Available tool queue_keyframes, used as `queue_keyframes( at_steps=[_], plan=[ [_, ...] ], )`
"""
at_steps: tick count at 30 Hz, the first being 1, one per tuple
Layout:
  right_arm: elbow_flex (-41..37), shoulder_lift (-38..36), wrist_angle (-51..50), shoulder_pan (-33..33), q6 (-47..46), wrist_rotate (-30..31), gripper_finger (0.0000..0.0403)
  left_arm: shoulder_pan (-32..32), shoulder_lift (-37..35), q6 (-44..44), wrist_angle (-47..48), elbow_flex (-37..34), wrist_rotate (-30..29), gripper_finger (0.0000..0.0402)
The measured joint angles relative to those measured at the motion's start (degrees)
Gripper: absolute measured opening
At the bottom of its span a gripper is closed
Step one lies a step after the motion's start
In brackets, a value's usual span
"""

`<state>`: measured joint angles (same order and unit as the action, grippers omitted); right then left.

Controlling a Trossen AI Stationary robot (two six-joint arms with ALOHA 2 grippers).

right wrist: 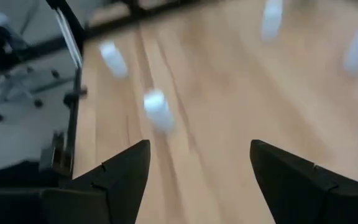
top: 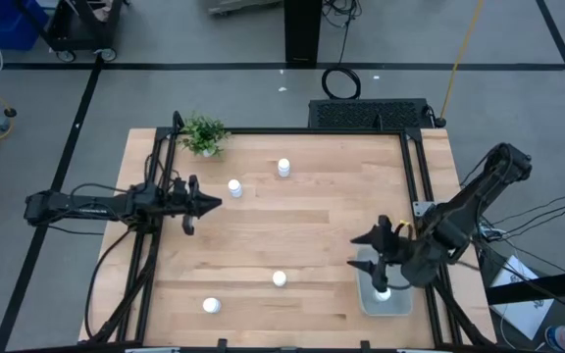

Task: Pick and place pill bottles into a basket
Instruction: Put the white pill bottle into the gray bin

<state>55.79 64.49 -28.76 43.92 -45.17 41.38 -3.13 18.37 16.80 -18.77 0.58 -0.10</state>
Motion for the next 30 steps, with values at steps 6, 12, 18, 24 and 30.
queue_keyframes(
  at_steps=[6, 12, 18, 24, 30],
  plan=[
    [0.0, -0.2, 9.9, -3.0, 19.1, 3.8, 0.0259, 0.0, 0.0, -0.1, -4.8, 0.0, 0.0, 0.0031],
    [-2.5, -0.2, 20.8, -6.9, 30.1, 3.0, 0.02, 0.0, 0.0, -0.1, -5.6, 0.0, -2.8, 0.0031],
    [-9.7, -0.2, 33.9, -9.7, 35.6, -3.7, 0.0068, 0.0, 0.0, -0.6, -5.5, 0.0, -6.6, 0.0031],
    [-12.0, -0.2, 40.3, -11.4, 40.1, -5.7, 0.0011, -1.9, 0.0, -1.9, -5.4, 0.0, -9.3, 0.0056],
    [-12.0, -0.2, 41.3, -11.7, 40.5, -5.5, 0.0005, -5.9, 0.1, -0.1, -5.3, 0.0, -10.8, 0.0146]
  ],
)
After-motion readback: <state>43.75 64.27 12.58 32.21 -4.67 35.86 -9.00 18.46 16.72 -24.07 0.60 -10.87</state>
